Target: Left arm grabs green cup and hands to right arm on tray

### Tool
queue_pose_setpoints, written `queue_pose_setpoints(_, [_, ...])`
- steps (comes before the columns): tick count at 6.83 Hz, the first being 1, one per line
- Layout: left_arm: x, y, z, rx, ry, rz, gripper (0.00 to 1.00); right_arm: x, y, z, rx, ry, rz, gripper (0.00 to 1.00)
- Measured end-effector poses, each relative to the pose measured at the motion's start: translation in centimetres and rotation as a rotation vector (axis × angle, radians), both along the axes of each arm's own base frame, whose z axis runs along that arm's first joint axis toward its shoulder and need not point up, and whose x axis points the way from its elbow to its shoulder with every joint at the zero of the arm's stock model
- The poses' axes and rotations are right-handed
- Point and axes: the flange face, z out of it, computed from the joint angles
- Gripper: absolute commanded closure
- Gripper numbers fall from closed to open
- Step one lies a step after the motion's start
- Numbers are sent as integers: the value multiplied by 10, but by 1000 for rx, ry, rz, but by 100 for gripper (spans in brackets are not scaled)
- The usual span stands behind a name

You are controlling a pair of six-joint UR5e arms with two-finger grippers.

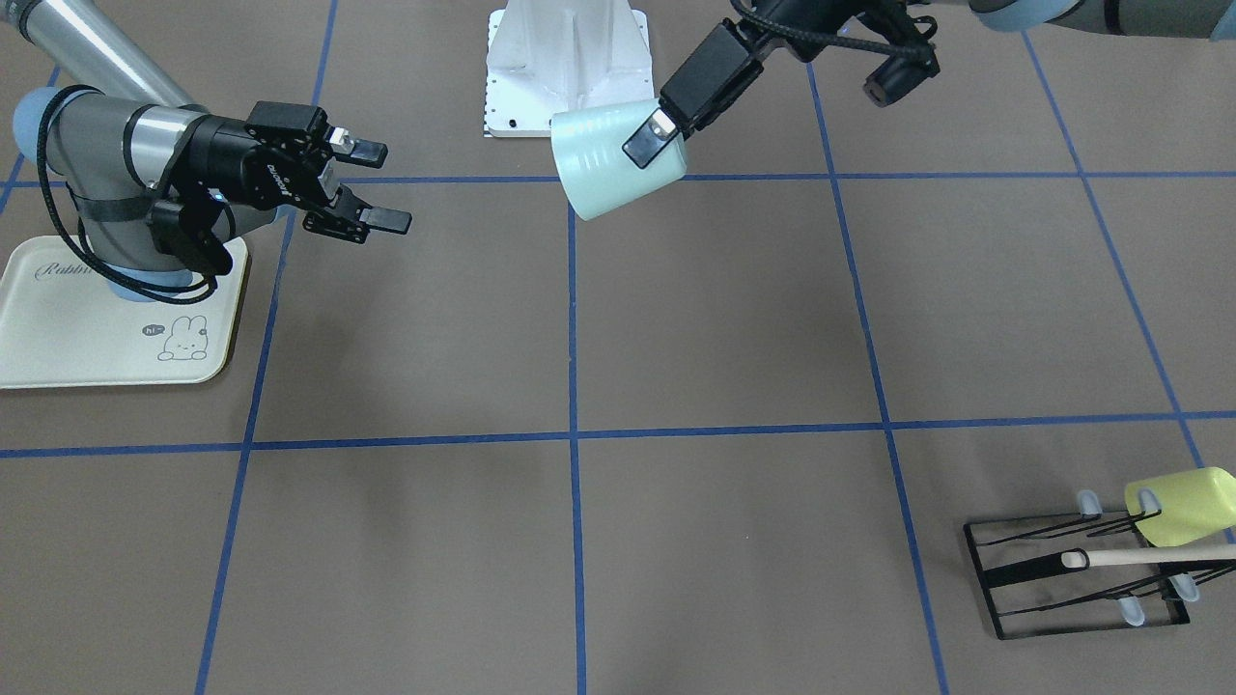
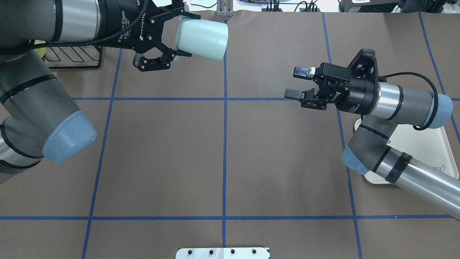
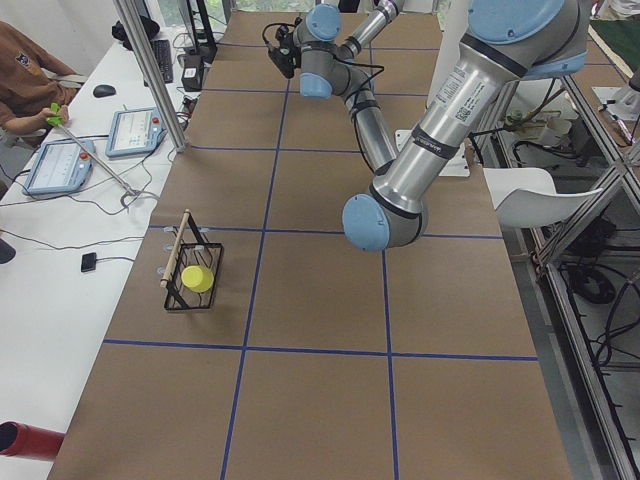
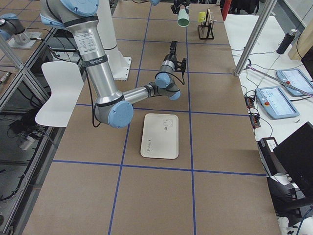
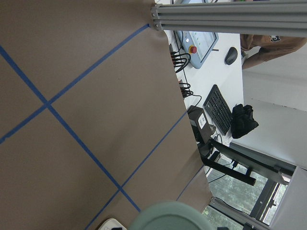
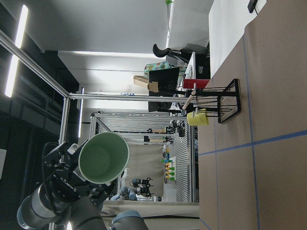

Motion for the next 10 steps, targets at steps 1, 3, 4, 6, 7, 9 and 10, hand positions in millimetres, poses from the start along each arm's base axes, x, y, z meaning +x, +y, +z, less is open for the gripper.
queue_pose_setpoints(1, [6,4,-4,-22,10,49,87,-4,-1,-7,6,-10,-5,4])
queue_pose_setpoints(3, [12,8,-15,-71,40,88,87,-14,1,-21,21,-27,-20,4])
queue_pose_setpoints(4, [13,10,-20,-90,56,97,87,-19,3,-27,28,-36,-29,4])
queue_pose_setpoints(6, [19,11,-23,-113,67,108,87,-24,6,-32,35,-43,-38,4])
queue_pose_setpoints(7, [26,11,-22,-118,65,117,87,-25,7,-34,38,-46,-40,7])
queue_pose_setpoints(9, [41,16,-26,-119,75,144,87,-27,6,-34,35,-45,-41,9])
queue_pose_setpoints(10, [45,18,-28,-120,78,151,87,-28,5,-33,32,-42,-42,9])
